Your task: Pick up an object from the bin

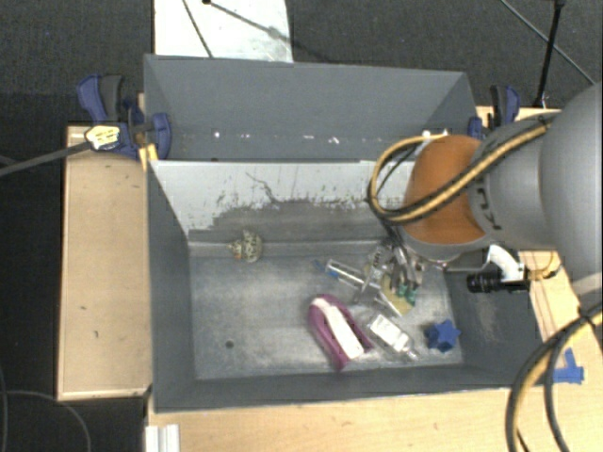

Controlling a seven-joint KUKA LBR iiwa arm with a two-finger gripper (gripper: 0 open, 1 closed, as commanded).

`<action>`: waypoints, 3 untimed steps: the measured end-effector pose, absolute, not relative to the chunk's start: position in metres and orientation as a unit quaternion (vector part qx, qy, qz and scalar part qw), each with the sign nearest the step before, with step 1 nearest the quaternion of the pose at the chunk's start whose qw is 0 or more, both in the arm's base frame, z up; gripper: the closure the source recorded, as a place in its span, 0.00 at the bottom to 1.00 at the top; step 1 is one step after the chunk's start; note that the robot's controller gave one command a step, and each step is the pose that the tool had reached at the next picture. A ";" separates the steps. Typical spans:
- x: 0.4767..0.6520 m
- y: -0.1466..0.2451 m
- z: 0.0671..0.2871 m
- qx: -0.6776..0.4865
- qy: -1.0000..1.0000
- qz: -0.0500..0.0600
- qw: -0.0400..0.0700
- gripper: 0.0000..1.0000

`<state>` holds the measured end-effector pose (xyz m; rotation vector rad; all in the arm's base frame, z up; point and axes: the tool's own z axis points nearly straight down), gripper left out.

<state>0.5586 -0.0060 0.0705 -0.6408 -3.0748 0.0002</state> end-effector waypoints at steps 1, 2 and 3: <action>0.534 0.009 0.194 -0.200 -0.980 -0.001 -0.004 1.00; 0.563 0.000 0.228 -0.034 -0.999 0.000 -0.004 1.00; 0.580 -0.018 0.223 0.185 -0.983 0.001 -0.003 1.00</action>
Offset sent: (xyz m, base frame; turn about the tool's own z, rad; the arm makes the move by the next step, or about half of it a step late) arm -0.0264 0.0148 0.1185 -0.0007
